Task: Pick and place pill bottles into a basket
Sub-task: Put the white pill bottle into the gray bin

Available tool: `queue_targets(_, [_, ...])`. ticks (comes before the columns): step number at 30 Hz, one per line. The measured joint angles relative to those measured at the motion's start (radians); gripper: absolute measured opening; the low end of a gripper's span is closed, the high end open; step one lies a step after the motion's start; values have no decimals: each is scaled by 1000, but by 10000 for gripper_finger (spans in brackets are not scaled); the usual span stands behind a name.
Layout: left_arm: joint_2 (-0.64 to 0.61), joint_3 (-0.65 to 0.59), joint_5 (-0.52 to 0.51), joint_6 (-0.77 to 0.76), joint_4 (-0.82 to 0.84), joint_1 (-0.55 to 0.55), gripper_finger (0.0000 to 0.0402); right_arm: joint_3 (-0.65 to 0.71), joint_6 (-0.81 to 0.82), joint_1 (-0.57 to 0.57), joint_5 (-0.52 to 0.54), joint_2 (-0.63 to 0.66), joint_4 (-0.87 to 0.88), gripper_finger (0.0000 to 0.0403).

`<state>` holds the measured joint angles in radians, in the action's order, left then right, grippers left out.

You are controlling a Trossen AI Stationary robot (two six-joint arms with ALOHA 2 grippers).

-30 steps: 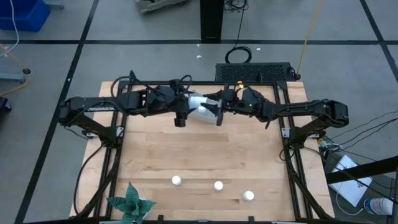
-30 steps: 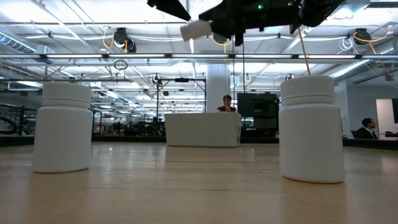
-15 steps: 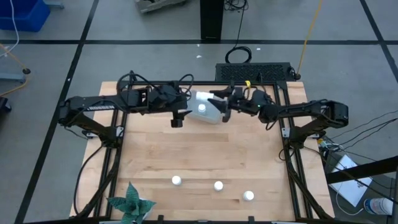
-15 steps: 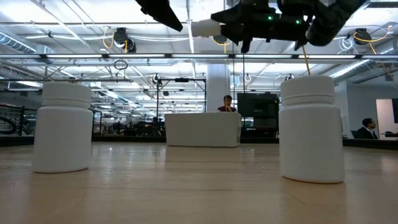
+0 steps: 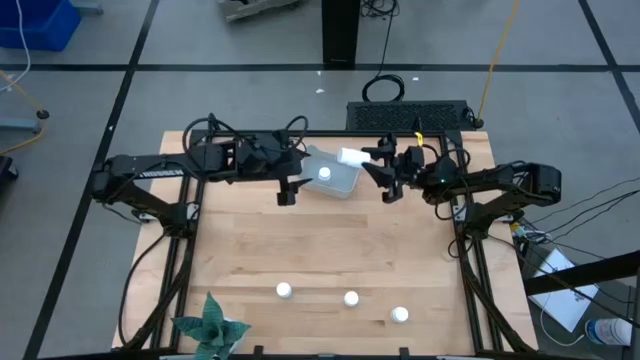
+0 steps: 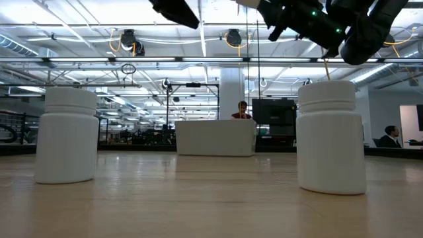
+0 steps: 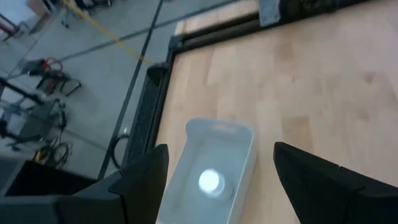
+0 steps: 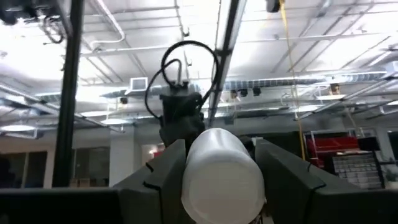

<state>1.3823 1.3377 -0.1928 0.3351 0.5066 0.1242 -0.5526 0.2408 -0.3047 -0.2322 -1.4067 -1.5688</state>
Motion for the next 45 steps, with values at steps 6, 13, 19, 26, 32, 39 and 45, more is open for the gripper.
queue_targets(6, [0, -22, 14, 7, -111, 2, 294, -8, -40, 24, -1, -5, 0, 165])
queue_targets(13, [0, -76, 204, -3, -323, 50, 294, -27, -54, 28, 17, -8, 1, 165])
queue_targets(19, [-5, -265, 305, -60, -714, 120, 294, -62, -50, 28, -9, -8, 0, 165])
queue_targets(26, [-6, -491, 368, -163, -1350, 154, 290, -124, -70, 9, -62, -8, 0, 165])
queue_targets(32, [-6, -517, 383, -218, -1548, 156, 290, -178, -83, 6, -93, -21, 0, 165])
queue_targets(39, [82, -452, 465, -271, -1657, 148, 284, -248, -88, -2, -110, -67, -2, 165])
queue_targets(45, [170, -408, 513, -312, -1731, 148, 275, -309, -50, -25, -140, -115, 0, 164])
